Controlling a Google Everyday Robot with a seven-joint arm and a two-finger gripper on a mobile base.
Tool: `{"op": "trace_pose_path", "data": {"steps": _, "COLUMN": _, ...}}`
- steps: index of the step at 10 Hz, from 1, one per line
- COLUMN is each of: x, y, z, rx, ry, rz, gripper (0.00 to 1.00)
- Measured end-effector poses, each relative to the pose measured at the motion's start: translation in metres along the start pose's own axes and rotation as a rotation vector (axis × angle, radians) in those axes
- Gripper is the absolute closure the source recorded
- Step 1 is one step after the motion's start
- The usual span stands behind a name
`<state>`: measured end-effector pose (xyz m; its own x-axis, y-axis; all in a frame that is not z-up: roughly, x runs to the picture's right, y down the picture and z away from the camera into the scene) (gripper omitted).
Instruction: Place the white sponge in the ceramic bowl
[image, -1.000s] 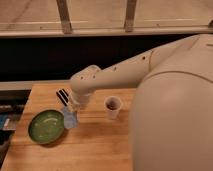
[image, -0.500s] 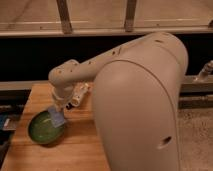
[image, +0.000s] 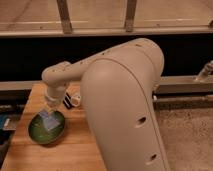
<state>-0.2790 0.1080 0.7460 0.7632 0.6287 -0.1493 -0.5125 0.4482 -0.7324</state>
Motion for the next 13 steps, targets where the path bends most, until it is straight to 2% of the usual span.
{"op": "trace_pose_path", "data": {"steps": 1, "x": -0.0011, "y": -0.0019, "z": 0.0023, "rx": -0.029, "ry": -0.013, "rz": -0.024, "gripper": 0.96}}
{"op": "trace_pose_path", "data": {"steps": 2, "x": -0.0034, "y": 0.001, "z": 0.0053, "rx": -0.052, "ry": -0.02, "rz": -0.045, "gripper": 0.9}}
{"op": "trace_pose_path", "data": {"steps": 3, "x": -0.0057, "y": 0.0039, "z": 0.0068, "rx": -0.063, "ry": -0.026, "rz": -0.059, "gripper": 0.8}}
{"op": "trace_pose_path", "data": {"steps": 9, "x": -0.0056, "y": 0.0045, "z": 0.0069, "rx": -0.066, "ry": -0.026, "rz": -0.06, "gripper": 0.22}}
{"op": "trace_pose_path", "data": {"steps": 13, "x": -0.0054, "y": 0.0041, "z": 0.0066, "rx": -0.065, "ry": -0.026, "rz": -0.059, "gripper": 0.2}}
